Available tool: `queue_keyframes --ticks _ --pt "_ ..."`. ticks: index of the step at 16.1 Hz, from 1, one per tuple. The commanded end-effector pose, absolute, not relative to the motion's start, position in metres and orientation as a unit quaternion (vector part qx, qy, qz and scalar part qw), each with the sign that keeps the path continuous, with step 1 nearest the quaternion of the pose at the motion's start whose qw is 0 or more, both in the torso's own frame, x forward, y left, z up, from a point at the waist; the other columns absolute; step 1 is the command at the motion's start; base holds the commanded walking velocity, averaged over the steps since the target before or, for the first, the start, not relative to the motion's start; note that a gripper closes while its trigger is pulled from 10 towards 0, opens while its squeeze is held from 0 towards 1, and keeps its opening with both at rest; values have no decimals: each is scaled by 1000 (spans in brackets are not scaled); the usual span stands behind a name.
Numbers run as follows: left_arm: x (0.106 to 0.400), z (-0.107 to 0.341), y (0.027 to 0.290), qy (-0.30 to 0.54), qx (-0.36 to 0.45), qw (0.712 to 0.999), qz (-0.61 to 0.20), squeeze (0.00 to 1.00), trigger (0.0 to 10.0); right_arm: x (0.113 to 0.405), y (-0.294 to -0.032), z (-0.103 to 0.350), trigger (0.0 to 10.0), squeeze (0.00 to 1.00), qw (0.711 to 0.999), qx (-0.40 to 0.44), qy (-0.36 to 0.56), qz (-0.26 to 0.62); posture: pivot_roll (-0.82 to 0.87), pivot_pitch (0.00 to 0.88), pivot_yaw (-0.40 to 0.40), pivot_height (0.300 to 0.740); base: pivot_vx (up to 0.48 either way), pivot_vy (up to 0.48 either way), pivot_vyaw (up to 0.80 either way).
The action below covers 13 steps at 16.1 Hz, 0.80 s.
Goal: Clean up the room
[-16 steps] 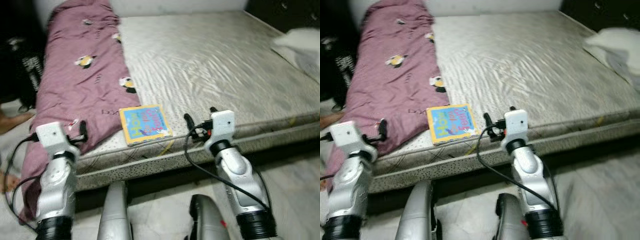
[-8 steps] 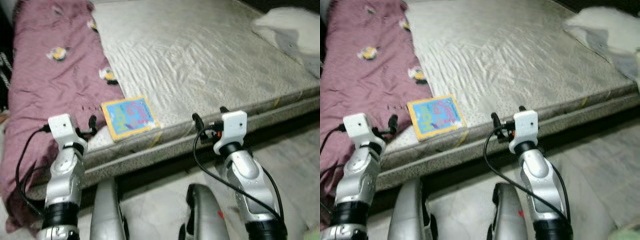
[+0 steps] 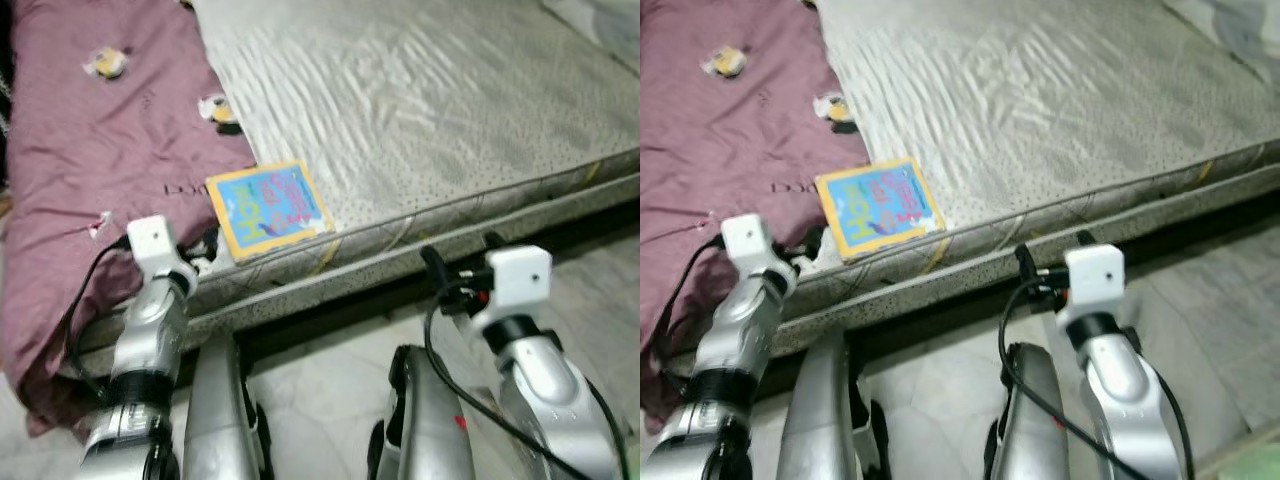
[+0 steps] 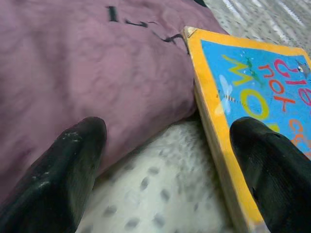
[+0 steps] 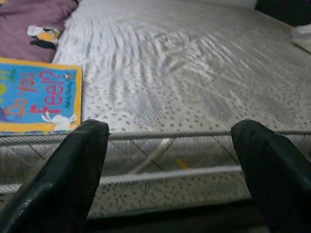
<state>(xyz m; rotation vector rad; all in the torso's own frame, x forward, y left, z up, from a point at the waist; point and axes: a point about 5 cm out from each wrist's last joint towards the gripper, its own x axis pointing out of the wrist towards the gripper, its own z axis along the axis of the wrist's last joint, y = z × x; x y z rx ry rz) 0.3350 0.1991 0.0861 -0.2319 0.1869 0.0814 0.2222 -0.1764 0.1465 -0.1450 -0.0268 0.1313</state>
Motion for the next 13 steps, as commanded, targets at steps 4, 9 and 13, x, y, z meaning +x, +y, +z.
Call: queue_keyframes --ticks 4,9,13 --pt "347 85 191 96 -131 986 27 0 10000 201 -186 148 10000 0 995 -88 19 53 -246 265 -18 522 0 0 0" --pt "349 82 176 97 -132 986 0 0 10000 207 -181 150 10000 0 994 -89 18 57 -233 250 -11 522 0 0 0" --pt "340 88 172 55 -129 990 -6 0 10000 214 -178 148 10000 0 995 -84 15 61 -210 229 1 522 0 0 0"
